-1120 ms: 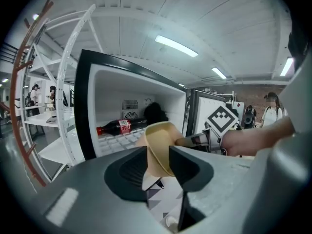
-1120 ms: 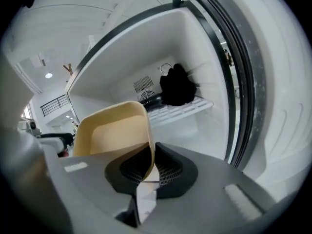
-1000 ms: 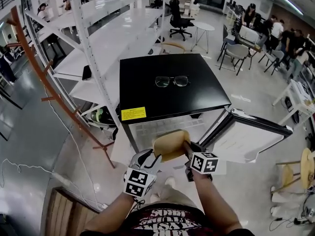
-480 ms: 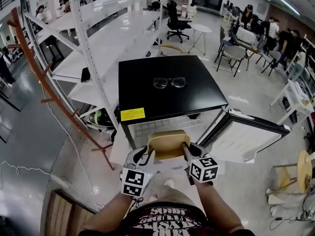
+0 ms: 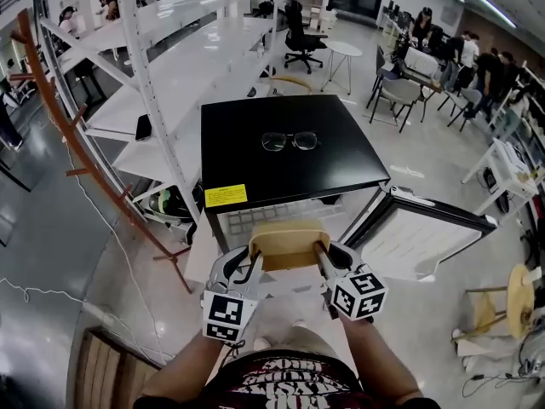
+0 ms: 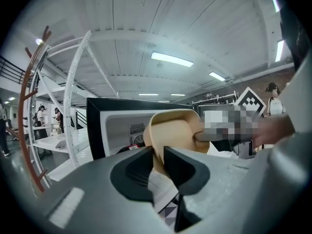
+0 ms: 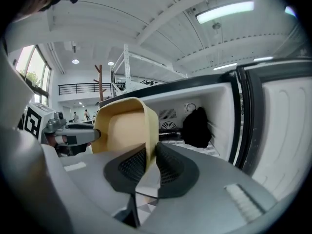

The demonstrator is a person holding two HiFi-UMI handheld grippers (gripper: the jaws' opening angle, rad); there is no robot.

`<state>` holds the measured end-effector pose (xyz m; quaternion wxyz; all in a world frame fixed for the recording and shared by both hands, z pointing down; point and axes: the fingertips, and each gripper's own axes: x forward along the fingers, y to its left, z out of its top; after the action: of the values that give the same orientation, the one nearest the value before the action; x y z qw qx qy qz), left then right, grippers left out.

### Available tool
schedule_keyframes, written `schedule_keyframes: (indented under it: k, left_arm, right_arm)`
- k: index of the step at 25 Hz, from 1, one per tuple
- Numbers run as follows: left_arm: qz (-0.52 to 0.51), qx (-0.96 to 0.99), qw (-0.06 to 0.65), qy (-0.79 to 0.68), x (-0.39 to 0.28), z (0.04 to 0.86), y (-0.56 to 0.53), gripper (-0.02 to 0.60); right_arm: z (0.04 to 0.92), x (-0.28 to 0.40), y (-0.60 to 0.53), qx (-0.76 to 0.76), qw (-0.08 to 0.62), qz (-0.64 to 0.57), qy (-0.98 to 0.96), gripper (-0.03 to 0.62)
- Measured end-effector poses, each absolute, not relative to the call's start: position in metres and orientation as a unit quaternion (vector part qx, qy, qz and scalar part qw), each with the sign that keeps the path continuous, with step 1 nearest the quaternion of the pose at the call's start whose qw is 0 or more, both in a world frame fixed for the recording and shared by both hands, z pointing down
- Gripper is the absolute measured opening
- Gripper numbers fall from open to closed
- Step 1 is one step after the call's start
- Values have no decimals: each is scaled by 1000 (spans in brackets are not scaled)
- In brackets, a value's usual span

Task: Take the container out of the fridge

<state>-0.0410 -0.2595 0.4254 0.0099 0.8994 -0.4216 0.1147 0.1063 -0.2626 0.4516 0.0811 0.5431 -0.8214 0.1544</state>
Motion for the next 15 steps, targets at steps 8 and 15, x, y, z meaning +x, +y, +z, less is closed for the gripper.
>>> schedule_keyframes:
  k: [8, 15]
  left_arm:
    - [62, 907, 9, -416, -34, 396, -255, 66]
    - [49, 898, 0, -436, -24, 376, -254, 63]
  right_arm:
    - [418, 115, -257, 544, 75, 115, -828, 69]
    - [396, 125, -258, 530, 64, 99, -840, 74]
